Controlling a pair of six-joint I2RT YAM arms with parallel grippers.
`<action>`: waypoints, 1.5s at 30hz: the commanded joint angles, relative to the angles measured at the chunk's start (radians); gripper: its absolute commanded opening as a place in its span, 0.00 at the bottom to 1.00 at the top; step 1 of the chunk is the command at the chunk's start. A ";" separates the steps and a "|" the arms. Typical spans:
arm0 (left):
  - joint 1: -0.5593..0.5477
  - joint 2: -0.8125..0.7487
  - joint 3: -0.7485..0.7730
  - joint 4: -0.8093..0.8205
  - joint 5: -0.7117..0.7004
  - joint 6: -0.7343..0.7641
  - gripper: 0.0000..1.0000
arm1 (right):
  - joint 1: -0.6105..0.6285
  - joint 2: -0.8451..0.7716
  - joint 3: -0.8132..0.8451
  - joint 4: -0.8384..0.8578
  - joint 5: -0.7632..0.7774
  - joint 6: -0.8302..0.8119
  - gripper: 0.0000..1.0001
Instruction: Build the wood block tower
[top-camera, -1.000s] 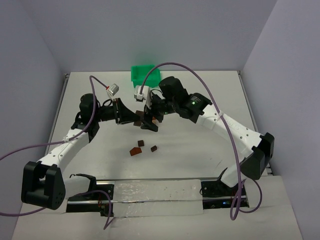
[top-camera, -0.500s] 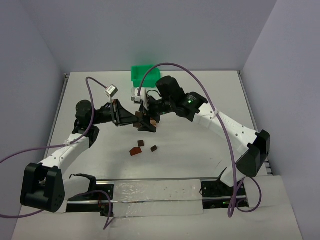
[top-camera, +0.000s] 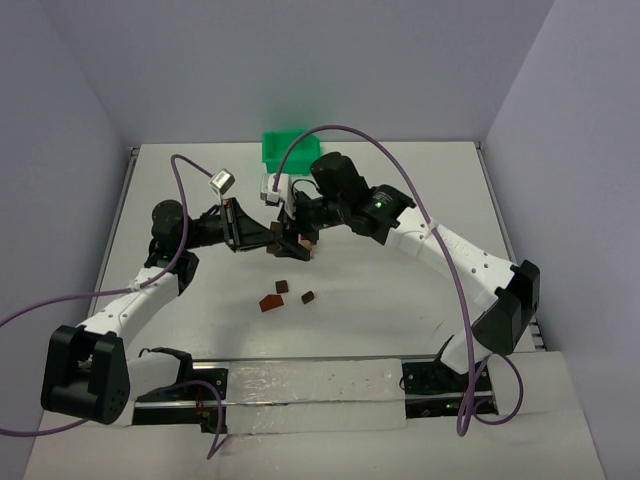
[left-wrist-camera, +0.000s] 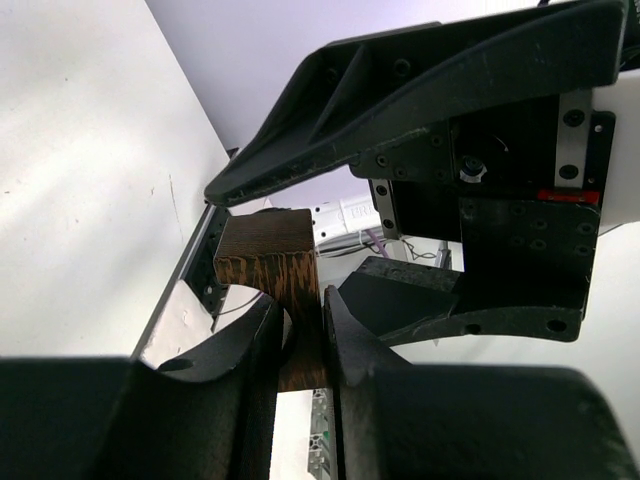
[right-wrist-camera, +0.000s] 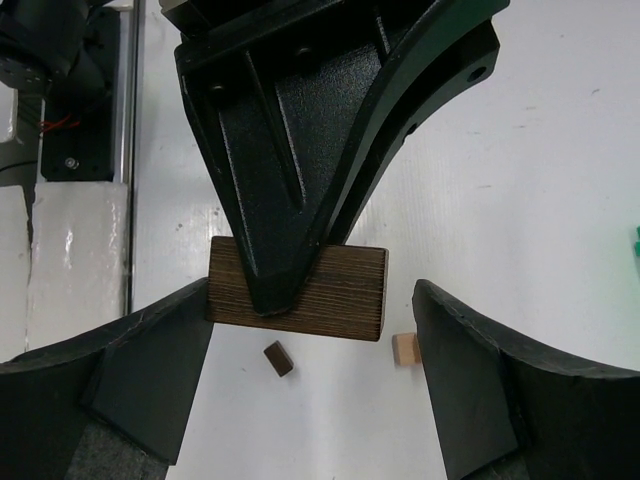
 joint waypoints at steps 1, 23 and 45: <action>0.000 0.011 0.028 -0.007 0.001 0.004 0.00 | 0.012 -0.025 0.034 0.062 0.048 -0.007 0.85; 0.007 0.032 0.031 -0.014 0.000 -0.013 0.00 | 0.062 -0.022 0.030 0.043 0.125 -0.073 0.68; 0.150 0.052 0.167 -0.551 0.050 0.447 0.99 | -0.052 -0.045 -0.012 -0.020 0.075 -0.170 0.05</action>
